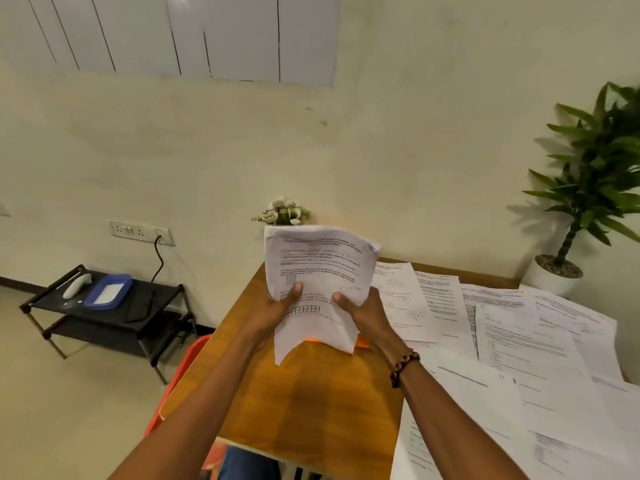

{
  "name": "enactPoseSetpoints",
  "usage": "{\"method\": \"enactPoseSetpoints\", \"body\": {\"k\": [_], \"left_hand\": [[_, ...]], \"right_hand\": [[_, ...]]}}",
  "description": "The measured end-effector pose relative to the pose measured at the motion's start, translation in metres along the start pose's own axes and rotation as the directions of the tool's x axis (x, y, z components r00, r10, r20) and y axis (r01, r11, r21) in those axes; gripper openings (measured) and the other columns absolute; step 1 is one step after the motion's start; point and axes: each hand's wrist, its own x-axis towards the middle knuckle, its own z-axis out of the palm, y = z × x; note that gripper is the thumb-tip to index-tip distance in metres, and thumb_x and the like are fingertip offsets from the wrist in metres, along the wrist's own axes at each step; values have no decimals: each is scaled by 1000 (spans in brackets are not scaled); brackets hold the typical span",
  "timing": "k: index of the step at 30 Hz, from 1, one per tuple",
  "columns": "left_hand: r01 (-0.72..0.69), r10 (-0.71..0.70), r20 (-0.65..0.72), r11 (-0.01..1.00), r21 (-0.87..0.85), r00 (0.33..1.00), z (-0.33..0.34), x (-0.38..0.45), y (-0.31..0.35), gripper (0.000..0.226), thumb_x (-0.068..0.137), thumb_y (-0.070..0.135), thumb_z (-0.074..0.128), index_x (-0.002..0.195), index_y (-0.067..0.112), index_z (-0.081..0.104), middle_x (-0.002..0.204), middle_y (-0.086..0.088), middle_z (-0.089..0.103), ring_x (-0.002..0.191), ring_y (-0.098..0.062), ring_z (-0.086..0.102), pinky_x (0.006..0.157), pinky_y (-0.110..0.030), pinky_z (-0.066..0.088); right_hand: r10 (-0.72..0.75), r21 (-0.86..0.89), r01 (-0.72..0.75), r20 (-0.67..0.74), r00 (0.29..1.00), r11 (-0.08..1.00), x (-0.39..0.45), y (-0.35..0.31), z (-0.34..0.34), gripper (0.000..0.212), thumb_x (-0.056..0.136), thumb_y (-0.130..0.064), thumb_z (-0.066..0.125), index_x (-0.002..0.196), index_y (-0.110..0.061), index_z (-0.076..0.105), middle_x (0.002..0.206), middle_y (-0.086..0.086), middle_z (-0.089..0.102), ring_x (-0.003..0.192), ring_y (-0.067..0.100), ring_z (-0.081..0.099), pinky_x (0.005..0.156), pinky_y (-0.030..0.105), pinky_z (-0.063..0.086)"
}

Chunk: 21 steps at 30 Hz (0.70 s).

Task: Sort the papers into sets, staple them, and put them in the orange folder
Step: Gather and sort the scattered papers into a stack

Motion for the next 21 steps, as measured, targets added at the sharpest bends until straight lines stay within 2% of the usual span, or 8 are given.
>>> {"method": "enactPoseSetpoints", "body": {"k": [2,4,7,10,13,16,18,21], "left_hand": [[50,-51,-23,999,-12,998,1,-5,-19,34,94,35,69,126,29,60,116,-2,75,111,-26,70,91,-47,60],[74,-75,-46,997,-29,996,-1,-7,-25,32,93,32,70,123,33,60,116,-1,75,110,-25,70,90,-44,60],[91,-92,-3,996,-16,996,-5,-6,-12,29,93,28,70,119,34,58,113,-1,75,102,-20,73,81,-35,62],[64,-64,1,998,27,998,-11,-4,-3,29,92,27,71,118,32,59,109,0,77,94,-17,76,74,-32,63],[31,-29,-56,999,42,998,-12,-2,3,40,91,40,70,128,25,60,112,-5,77,94,-24,76,81,-46,63],[33,-26,-79,995,90,997,-8,4,3,33,99,44,57,128,28,58,113,-5,76,93,-25,76,77,-42,64],[67,-63,-39,990,121,997,-2,7,0,27,100,44,54,126,35,56,113,0,75,95,-25,76,78,-42,64],[166,-166,-8,979,122,986,6,9,-4,33,99,42,56,126,25,60,113,-3,76,91,-25,77,73,-40,64]], "right_hand": [[37,-27,-38,-50,998,999,-9,23,8,35,92,-20,74,124,-27,62,122,1,72,114,20,69,95,41,59],[68,-40,-72,-103,992,997,-14,31,14,37,93,-22,73,126,-29,58,122,-5,69,113,16,67,95,37,58],[27,-195,-51,-123,992,979,-5,23,9,34,93,-29,73,122,-16,63,113,0,71,104,20,70,86,37,61],[30,-236,-47,-77,997,971,0,22,-3,30,89,-33,75,113,-16,67,108,3,74,97,20,73,82,47,63],[134,-227,-139,-37,990,964,-8,30,-9,46,86,-33,78,124,-13,61,117,5,71,106,23,70,90,53,60],[276,-155,-274,-7,961,949,-24,35,-15,62,85,-31,81,135,-16,46,129,3,61,121,26,60,102,50,53],[285,-73,-279,82,955,957,-36,31,-24,50,87,-20,79,129,-24,51,125,0,65,119,23,63,101,44,54],[256,-13,-260,238,937,965,-51,19,-44,59,86,-19,81,139,-22,54,134,1,67,124,23,64,104,47,53]]}}
